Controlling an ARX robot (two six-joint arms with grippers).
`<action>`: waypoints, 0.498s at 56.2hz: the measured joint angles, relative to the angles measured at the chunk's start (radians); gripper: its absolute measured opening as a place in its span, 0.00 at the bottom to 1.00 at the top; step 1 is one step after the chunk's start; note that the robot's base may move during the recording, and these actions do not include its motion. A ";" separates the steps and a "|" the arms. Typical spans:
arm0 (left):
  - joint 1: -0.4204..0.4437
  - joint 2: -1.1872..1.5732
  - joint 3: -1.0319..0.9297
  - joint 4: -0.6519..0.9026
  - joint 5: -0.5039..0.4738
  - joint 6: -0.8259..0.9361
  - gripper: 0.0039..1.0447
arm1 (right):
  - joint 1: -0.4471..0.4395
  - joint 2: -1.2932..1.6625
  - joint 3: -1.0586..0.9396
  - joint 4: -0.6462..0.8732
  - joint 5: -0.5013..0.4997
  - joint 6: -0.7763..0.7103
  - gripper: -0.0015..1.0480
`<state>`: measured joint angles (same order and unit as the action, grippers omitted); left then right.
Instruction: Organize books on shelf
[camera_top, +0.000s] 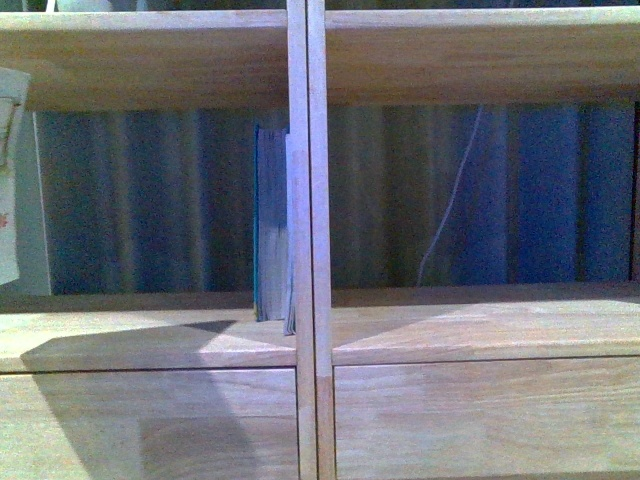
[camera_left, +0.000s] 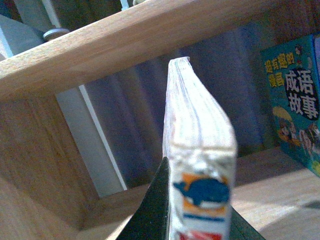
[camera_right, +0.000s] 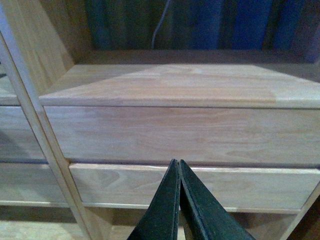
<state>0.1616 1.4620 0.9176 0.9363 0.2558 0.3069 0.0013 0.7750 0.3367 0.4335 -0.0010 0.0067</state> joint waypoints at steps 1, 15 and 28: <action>-0.005 0.021 0.018 0.004 -0.002 0.001 0.06 | 0.000 -0.008 -0.013 0.003 0.000 0.000 0.03; -0.055 0.255 0.225 0.033 -0.055 -0.040 0.06 | 0.000 -0.101 -0.127 0.018 0.000 0.000 0.03; -0.140 0.536 0.535 -0.040 -0.093 -0.092 0.06 | 0.000 -0.206 -0.213 0.003 0.000 0.000 0.03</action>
<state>0.0216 1.9976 1.4528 0.8967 0.1623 0.2150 0.0013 0.5686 0.1238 0.4362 -0.0006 0.0067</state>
